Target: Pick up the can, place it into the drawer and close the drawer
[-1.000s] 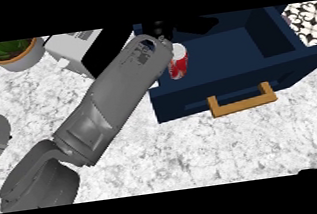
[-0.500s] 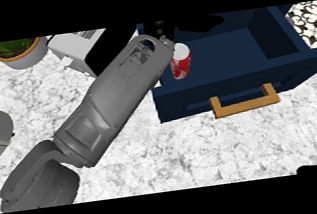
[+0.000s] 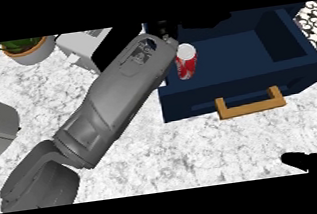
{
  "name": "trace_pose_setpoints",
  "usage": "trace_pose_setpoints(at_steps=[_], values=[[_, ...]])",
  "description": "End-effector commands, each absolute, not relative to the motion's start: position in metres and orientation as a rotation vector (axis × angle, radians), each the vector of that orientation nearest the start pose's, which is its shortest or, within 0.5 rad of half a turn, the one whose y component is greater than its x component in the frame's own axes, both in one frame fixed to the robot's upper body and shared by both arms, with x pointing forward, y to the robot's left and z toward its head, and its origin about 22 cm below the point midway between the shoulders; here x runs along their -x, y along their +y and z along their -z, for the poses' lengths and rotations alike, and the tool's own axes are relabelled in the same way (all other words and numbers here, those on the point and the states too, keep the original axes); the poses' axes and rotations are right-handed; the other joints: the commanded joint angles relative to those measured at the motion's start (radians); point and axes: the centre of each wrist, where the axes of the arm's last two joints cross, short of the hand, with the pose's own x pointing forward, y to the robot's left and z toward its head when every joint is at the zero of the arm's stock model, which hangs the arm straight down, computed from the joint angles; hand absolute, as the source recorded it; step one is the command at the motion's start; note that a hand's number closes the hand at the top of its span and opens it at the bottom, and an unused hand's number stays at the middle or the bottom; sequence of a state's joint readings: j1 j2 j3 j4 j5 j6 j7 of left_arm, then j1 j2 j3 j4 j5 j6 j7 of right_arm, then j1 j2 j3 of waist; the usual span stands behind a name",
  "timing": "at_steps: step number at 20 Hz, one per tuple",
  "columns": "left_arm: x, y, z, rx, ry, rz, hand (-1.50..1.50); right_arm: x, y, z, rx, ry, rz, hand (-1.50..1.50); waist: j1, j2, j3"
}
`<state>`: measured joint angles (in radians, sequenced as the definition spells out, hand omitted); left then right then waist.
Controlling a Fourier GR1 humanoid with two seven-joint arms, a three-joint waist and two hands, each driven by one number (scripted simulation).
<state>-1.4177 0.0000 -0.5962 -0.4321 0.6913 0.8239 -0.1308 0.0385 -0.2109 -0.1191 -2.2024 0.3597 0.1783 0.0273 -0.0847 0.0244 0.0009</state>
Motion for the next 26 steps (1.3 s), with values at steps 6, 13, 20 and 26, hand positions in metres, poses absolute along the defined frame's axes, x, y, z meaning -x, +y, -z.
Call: trace_pose_setpoints(at_steps=[6, 13, 20, 26], values=[[-0.420, -0.022, -0.189, -0.230, -1.817, 0.043, -1.50, -0.224, -0.259, -0.137, 0.851, -1.872, -0.845, -1.50, 0.056, -0.012, 0.000], [-0.423, -0.018, -0.208, -0.222, -1.798, 0.031, -1.50, -0.248, -0.240, -0.090, 0.984, -1.719, -1.008, -1.50, 0.091, -0.021, -0.001], [-0.426, 0.021, -0.209, -0.242, -1.782, 0.039, -1.50, -0.281, -0.221, -0.049, 1.042, -1.721, -0.911, -1.50, 0.113, -0.030, -0.001], [-0.424, 0.055, -0.224, -0.258, -1.789, 0.046, -1.50, -0.306, -0.239, -0.014, 1.085, -1.646, -0.909, -1.50, 0.126, -0.031, 0.000]])
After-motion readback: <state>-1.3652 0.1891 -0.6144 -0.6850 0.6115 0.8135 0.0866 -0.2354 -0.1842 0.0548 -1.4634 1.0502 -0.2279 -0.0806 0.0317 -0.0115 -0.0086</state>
